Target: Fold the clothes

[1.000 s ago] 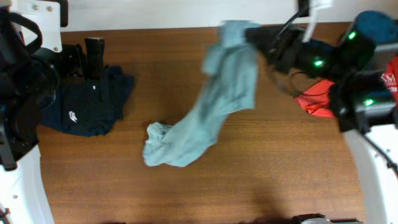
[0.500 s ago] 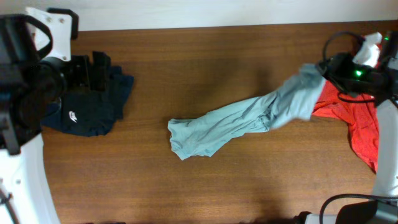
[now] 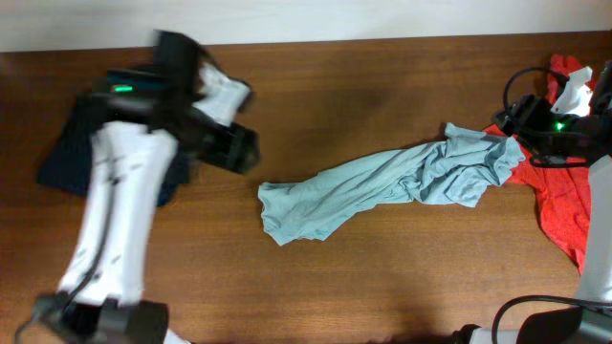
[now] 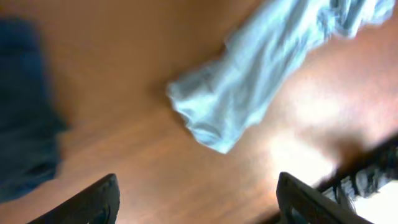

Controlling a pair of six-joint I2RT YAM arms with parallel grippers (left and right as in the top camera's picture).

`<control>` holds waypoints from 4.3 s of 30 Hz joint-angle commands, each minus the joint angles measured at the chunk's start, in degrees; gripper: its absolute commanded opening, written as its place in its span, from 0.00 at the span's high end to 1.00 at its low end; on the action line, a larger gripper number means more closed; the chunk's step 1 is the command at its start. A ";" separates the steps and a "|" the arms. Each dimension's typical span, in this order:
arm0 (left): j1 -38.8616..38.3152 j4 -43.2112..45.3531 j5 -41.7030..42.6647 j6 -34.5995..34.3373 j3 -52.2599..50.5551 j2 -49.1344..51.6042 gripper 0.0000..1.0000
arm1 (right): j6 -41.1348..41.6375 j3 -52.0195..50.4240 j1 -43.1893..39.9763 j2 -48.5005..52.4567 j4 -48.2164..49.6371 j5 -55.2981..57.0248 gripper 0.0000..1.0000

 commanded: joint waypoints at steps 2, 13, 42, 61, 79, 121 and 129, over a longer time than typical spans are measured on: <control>-6.40 6.51 -2.29 2.03 -12.31 1.90 0.19 | -1.29 0.50 -0.11 -0.85 -0.22 0.92 0.29; -17.18 25.05 -11.21 2.19 -36.26 2.47 0.22 | -1.25 0.50 -0.11 0.15 -0.24 1.11 0.29; -16.92 9.22 -41.64 -10.01 -12.66 6.67 0.99 | -2.23 0.50 -0.11 0.28 -2.05 1.05 0.29; 0.87 34.01 -26.47 -5.92 -1.64 6.54 0.85 | -4.28 0.31 0.57 0.28 -3.13 1.05 0.29; 1.70 10.78 -18.25 -5.92 -6.34 10.27 0.34 | -4.26 -3.65 9.01 3.13 -3.65 6.45 0.23; 1.90 27.43 -26.29 -2.38 -16.96 14.82 1.00 | -4.26 -3.65 9.03 3.65 -3.61 6.47 0.23; 1.88 12.15 -26.03 -3.52 9.77 13.44 0.99 | -4.28 -4.52 9.03 4.87 -3.41 6.47 0.23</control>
